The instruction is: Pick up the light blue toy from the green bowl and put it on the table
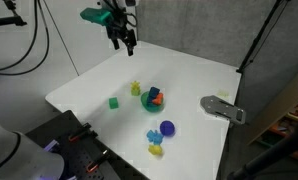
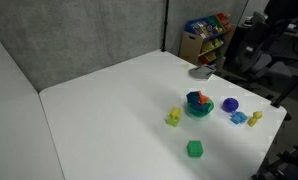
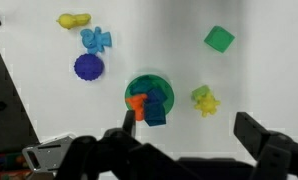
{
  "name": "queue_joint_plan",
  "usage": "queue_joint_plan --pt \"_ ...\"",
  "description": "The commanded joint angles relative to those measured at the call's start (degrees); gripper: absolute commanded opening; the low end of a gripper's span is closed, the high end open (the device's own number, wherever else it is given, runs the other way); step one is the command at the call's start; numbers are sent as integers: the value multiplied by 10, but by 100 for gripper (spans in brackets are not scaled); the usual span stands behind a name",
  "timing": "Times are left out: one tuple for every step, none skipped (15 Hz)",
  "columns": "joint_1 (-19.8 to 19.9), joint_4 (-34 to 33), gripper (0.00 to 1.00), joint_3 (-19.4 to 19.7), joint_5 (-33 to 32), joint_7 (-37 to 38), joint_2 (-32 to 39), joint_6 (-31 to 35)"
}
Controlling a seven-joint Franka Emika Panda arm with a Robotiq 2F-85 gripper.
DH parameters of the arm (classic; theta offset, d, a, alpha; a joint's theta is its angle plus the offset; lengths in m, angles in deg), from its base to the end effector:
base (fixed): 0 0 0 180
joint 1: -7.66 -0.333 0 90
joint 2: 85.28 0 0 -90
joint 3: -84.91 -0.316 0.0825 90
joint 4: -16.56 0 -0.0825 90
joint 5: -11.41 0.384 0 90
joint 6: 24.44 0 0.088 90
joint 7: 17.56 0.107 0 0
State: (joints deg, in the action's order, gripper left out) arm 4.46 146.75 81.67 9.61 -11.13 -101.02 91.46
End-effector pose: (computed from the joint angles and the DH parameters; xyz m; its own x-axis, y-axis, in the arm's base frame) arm 0.4653 0.0518 0.4708 0.9995 0.0122 0.0292 0.0110 -0.9991 0.0409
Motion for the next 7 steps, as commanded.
queue_joint_plan --pt "1 -45 100 -3 18 4 -13 -62" --pt "1 -50 100 -2 22 1 -13 -73" --pt "1 -50 100 -3 21 -4 -10 -75" --pt "2 -37 100 -4 13 -1 -15 -56" --pt "2 -39 100 -4 13 -1 -15 -60" --pt "2 -39 100 -4 13 -1 -14 -61" --pt "2 -39 100 -4 13 -1 -13 -61"
